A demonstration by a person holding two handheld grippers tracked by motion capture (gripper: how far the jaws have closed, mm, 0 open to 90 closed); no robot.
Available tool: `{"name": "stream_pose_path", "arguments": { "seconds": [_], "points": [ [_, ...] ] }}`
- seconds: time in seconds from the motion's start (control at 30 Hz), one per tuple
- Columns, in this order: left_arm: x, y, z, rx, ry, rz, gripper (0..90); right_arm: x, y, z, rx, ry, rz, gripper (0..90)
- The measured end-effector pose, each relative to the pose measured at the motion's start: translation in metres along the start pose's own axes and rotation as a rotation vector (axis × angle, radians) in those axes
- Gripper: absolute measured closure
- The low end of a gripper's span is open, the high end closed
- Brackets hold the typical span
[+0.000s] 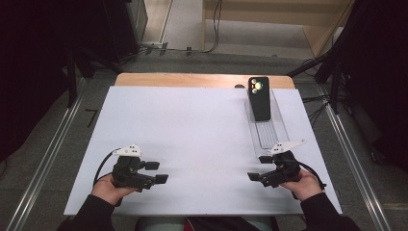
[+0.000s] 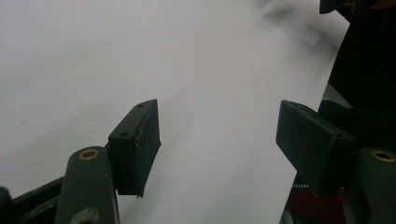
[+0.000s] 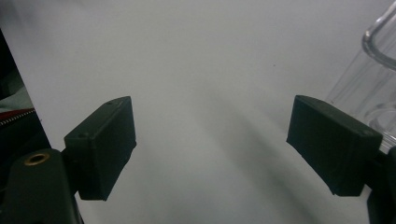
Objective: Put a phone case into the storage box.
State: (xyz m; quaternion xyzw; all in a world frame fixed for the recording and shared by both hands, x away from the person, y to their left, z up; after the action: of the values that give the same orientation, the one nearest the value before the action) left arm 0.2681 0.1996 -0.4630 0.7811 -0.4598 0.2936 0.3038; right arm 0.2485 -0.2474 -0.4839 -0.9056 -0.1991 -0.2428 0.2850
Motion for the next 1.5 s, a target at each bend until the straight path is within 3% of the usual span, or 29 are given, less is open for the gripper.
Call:
{"name": "stream_pose_path", "arguments": {
  "seconds": [0.4,0.97,1.5],
  "points": [
    [-0.001,-0.002,0.0,0.007,0.0,-0.003,30.5,-0.006,0.008,-0.007,-0.016,0.016,0.015,13.8],
    [0.0,-0.004,0.0,0.015,-0.003,-0.005,30.5,-0.005,0.015,-0.003,-0.03,0.012,0.025,13.8],
    [0.0,-0.004,0.001,0.014,-0.002,-0.008,30.5,-0.005,0.015,-0.001,-0.037,0.005,0.02,13.8]
  ]
}}
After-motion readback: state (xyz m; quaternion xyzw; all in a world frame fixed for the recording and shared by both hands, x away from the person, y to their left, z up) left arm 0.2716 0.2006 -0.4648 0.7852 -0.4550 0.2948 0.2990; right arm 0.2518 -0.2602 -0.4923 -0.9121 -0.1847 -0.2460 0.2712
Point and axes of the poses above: each handheld gripper's, and its own axes: z roughly forward along the jaws, x roughly out of its top, y roughly to its right, the point moved 1 cm from there along z, roughly forward along the jaws, and after that the axes turned 14 degrees about z, right-handed, at the moved point
